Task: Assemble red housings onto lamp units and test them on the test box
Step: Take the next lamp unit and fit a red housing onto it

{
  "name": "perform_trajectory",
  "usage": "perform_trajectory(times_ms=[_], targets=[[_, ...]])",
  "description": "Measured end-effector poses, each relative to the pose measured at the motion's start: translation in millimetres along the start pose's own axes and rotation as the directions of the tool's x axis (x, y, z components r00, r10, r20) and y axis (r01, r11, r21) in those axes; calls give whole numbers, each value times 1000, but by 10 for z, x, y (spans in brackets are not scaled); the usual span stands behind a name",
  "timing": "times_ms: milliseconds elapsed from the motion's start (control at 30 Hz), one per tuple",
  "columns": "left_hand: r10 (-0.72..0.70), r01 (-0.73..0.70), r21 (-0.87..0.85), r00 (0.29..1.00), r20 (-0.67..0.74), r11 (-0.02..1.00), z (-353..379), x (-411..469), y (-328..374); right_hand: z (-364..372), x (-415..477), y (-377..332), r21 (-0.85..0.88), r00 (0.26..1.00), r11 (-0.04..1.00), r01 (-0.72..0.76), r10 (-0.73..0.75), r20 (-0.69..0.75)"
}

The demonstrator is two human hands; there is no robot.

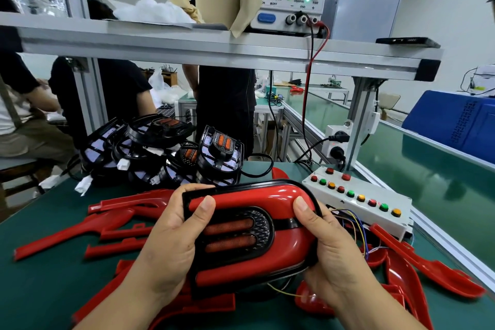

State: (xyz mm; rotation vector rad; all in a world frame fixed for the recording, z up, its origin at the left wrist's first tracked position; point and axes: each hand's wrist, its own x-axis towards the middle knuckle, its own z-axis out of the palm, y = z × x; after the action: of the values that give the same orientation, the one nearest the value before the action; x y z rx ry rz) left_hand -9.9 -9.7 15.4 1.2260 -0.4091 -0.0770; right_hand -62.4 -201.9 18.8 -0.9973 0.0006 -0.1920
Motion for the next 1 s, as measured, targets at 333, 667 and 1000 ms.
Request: perform_trajectory(times_ms=[333, 667, 1000], targets=[[79, -78, 29, 997, -26, 996, -15, 49, -44, 24, 11, -32, 13, 1000, 1000, 9, -9, -18], [-122, 123, -114, 992, 15, 986, -104, 59, -50, -10, 7, -104, -42, 994, 994, -102, 104, 46], [-120, 129, -109, 989, 81, 986, -194, 61, -17, -85, 41, -108, -99, 992, 993, -60, 71, 102]])
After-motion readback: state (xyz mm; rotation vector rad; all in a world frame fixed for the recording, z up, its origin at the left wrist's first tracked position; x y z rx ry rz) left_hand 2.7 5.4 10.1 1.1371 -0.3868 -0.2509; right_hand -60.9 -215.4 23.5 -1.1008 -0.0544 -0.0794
